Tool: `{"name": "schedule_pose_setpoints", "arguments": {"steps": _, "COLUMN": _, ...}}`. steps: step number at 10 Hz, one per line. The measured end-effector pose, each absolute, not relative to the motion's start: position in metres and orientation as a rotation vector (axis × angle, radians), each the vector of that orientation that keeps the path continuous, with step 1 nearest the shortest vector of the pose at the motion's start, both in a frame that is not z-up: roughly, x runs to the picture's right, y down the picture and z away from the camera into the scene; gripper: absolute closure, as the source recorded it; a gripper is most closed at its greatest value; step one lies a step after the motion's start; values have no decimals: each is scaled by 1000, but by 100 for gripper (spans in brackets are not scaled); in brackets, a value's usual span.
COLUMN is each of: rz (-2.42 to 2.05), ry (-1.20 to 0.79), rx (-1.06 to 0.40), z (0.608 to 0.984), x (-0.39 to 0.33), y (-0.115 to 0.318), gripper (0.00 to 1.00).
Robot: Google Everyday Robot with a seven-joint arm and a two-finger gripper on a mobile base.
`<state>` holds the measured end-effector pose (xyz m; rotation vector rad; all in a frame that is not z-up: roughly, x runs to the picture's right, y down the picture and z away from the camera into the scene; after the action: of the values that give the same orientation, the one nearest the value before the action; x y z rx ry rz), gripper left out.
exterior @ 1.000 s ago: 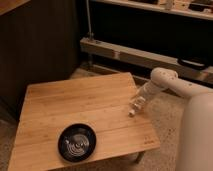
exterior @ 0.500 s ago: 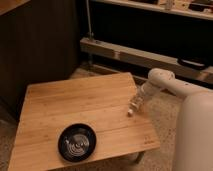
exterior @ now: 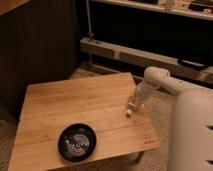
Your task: Place the bottle in the ceramic bowl
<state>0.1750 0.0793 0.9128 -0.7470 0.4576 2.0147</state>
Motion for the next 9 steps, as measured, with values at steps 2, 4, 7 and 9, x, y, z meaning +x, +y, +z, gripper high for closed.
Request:
{"name": "schedule_pose_setpoints", "arguments": {"steps": 2, "rz": 1906, "ry": 409, "rx": -770, "z": 906, "x": 132, "y": 64, "gripper": 97}}
{"name": "schedule_pose_setpoints", "arguments": {"steps": 4, "rz": 1778, "ry": 348, "rx": -790, "z": 889, "x": 74, "y": 48, "gripper": 97}}
{"name": "schedule_pose_setpoints", "arguments": {"steps": 7, "rz": 1554, "ry": 229, "rx": -854, "z": 847, "x": -14, "y": 37, "gripper": 97}}
{"name": "schedule_pose_setpoints", "arguments": {"steps": 9, "rz": 1402, "ry": 158, "rx": -912, "z": 815, "x": -63, "y": 45, "gripper": 97}}
